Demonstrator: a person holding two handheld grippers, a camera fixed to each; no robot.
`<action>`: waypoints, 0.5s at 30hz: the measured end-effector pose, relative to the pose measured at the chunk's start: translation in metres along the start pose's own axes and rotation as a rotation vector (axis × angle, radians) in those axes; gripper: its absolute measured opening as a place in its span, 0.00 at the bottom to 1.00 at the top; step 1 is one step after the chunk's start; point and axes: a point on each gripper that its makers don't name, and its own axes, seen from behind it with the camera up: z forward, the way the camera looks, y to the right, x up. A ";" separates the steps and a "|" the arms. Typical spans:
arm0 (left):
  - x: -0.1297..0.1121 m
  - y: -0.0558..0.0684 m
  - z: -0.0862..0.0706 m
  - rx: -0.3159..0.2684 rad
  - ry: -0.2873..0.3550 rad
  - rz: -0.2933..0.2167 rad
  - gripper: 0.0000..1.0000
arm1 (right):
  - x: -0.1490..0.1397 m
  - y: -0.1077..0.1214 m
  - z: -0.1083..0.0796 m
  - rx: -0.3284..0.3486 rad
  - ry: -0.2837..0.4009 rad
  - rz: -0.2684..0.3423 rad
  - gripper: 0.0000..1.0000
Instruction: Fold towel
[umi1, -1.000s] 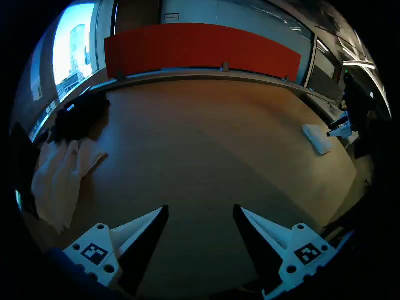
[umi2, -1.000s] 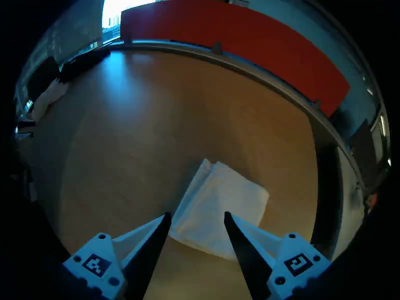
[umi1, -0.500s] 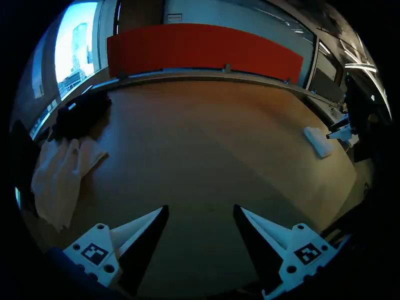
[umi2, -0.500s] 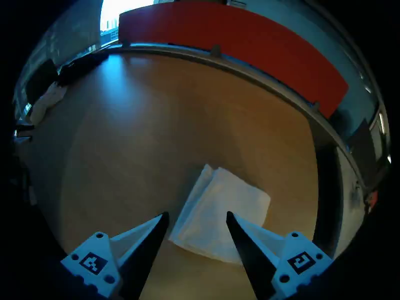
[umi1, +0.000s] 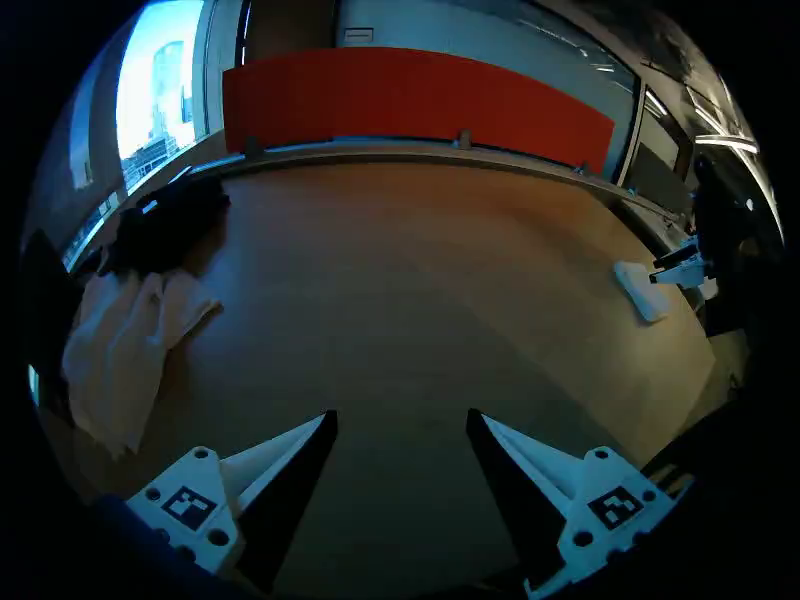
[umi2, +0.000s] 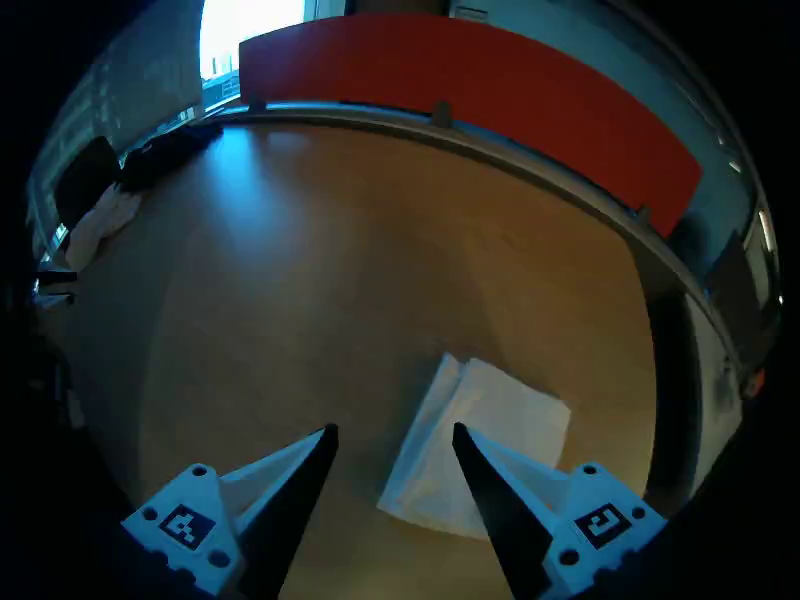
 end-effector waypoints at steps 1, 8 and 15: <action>0.000 -0.001 0.000 0.001 0.001 -0.002 0.96 | 0.004 -0.005 0.002 0.007 0.005 -0.005 0.89; 0.000 -0.005 -0.003 0.010 0.012 -0.015 0.96 | 0.036 -0.047 0.017 0.062 0.045 -0.048 0.89; 0.003 -0.012 -0.003 0.027 0.036 -0.026 0.96 | 0.069 -0.091 0.033 0.095 0.109 -0.059 0.89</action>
